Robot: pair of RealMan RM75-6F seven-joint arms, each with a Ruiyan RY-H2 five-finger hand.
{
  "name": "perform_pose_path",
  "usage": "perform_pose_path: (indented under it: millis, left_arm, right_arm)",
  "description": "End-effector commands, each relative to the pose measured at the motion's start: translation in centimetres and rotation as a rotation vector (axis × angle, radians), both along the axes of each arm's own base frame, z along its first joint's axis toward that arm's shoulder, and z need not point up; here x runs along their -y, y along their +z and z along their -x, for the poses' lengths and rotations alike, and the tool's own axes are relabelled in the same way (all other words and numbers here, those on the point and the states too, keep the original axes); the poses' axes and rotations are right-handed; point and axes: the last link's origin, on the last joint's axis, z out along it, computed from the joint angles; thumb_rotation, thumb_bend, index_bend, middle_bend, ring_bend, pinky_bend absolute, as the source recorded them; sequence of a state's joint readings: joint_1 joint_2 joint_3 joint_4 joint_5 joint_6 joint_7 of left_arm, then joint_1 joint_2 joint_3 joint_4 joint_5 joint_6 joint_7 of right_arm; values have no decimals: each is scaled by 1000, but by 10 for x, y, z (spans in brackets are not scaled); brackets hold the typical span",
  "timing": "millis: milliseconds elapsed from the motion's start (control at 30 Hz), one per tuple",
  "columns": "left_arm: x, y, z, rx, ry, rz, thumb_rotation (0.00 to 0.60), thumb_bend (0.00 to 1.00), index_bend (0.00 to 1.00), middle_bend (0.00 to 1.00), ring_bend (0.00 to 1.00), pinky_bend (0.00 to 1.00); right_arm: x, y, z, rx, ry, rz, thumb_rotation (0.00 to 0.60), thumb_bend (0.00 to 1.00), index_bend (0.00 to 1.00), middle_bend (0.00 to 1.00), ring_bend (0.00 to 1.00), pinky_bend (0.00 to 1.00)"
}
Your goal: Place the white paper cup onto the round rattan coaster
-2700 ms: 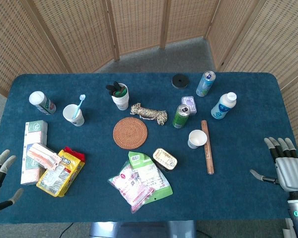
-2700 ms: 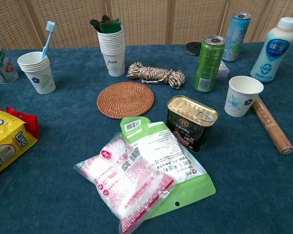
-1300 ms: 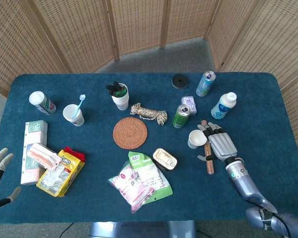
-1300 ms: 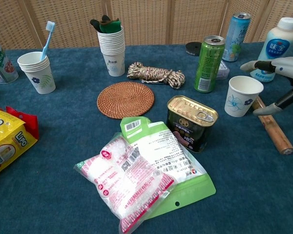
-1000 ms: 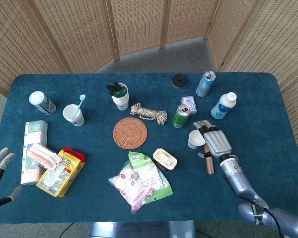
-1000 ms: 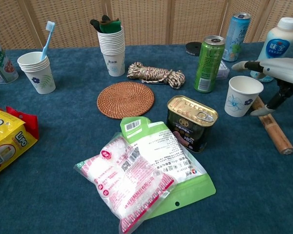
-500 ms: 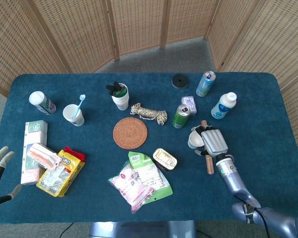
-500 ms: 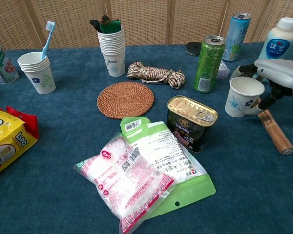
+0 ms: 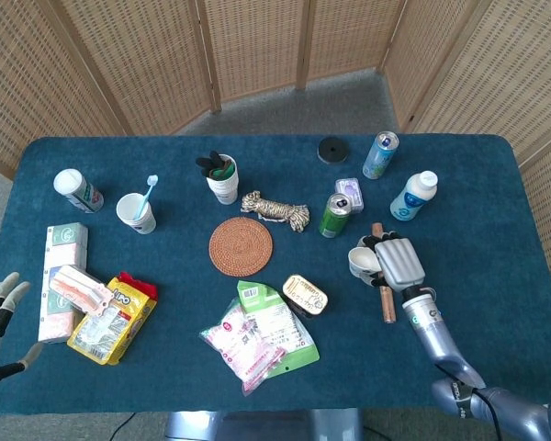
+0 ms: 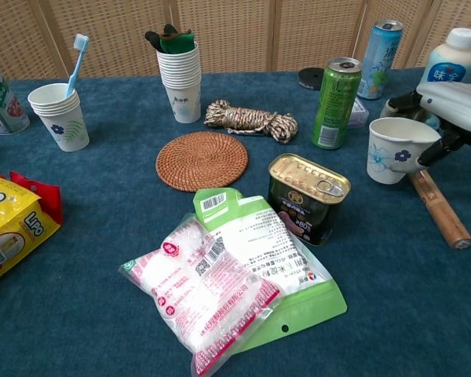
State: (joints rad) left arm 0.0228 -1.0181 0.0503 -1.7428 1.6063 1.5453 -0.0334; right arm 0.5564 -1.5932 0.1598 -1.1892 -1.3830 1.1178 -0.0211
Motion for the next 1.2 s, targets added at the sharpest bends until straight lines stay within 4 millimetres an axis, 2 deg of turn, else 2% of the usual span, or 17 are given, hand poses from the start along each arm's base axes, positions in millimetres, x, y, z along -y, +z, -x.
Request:
perform_pose_path:
  millis: [33, 333, 567, 833, 1200]
  left_arm:
    - [0, 0, 0, 0, 1, 1, 600, 318, 0, 0, 0, 0]
    - [0, 0, 0, 6, 1, 7, 600, 318, 0, 0, 0, 0]
    - [1, 1, 0, 12, 1, 8, 600, 318, 0, 0, 0, 0]
    - [2, 2, 0, 20, -1, 11, 600, 320, 0, 0, 0, 0]
    - [2, 1, -1, 23, -1, 21, 600, 317, 0, 0, 0, 0]
  right_arm:
    - [-2, 9, -11, -12, 39, 19, 600, 262, 414, 512, 377, 365]
    - [-5, 25, -61, 12, 134, 30, 600, 250, 414, 511, 383, 365]
    - [-2, 24, -108, 7, 179, 8, 600, 260, 413, 513, 403, 366]
    - [1, 1, -147, 3, 192, -44, 600, 244, 410, 512, 403, 366]
    - [10, -49, -185, -20, 199, -117, 600, 260, 411, 512, 403, 384]
